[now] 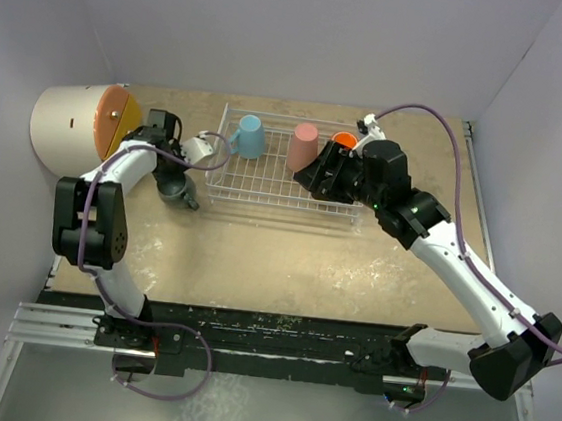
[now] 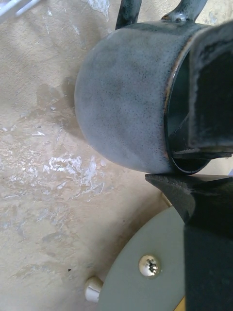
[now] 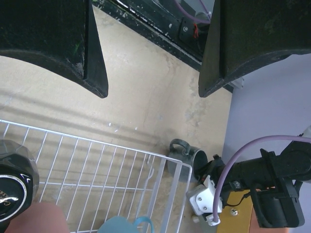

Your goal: Unload the cups from the dish rack

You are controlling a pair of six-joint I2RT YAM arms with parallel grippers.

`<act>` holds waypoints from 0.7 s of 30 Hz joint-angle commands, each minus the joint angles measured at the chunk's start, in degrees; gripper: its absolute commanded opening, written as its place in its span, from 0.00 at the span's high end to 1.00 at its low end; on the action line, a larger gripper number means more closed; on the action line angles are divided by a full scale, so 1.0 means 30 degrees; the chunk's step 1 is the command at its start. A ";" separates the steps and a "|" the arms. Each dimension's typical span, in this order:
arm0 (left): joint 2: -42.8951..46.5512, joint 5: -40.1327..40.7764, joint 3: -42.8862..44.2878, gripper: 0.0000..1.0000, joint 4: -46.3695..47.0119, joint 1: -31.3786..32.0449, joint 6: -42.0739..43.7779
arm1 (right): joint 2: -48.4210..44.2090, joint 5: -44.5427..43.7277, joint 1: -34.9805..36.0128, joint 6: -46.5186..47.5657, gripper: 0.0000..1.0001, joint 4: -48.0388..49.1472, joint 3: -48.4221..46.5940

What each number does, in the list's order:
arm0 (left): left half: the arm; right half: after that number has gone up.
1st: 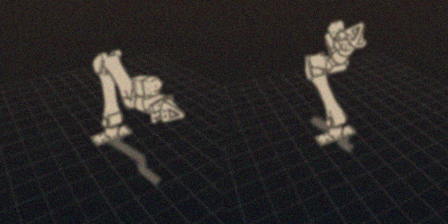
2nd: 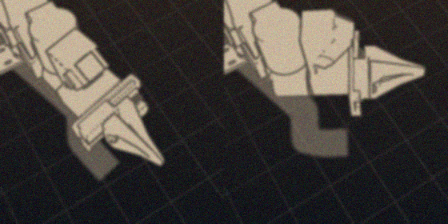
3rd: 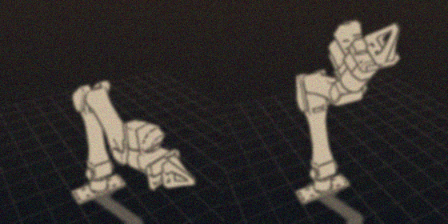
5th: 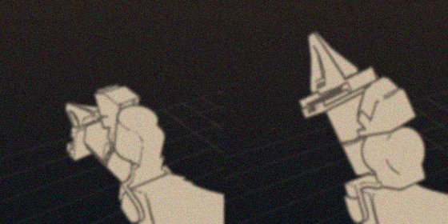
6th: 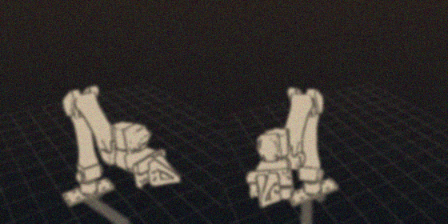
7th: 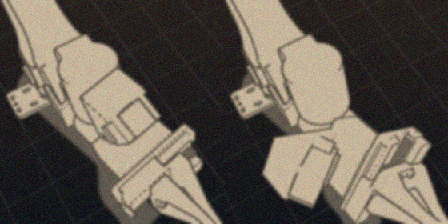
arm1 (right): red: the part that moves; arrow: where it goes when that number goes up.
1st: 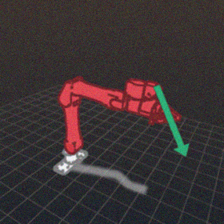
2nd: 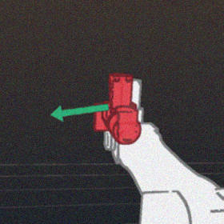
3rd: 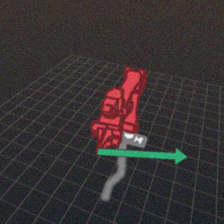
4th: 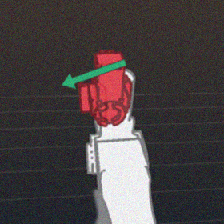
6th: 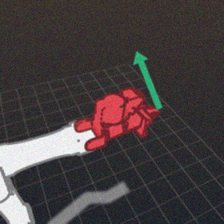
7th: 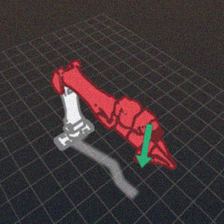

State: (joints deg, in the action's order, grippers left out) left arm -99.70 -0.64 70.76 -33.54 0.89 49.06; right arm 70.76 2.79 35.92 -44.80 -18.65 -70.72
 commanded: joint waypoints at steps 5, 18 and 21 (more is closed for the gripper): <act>0.0901 -0.0718 0.1790 0.33 -0.1315 0.0056 0.0479 | 0.0259 -0.1356 -0.0085 0.0049 0.22 -0.0075 0.0024; 0.3322 -0.4138 0.6724 0.01 -0.5840 0.0049 0.0079 | -0.0039 -0.2086 -0.0105 0.0391 0.22 -0.0168 0.0118; 0.2860 -0.5582 0.8651 0.01 -0.6858 0.0441 -0.1063 | -0.0224 -0.2206 -0.0108 0.0429 0.22 -0.0183 0.0236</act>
State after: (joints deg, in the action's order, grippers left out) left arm -91.74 -9.76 89.65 -48.97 0.93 49.98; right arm 71.96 -2.09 35.92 -44.60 -19.90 -70.54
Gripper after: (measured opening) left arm 0.992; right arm 0.777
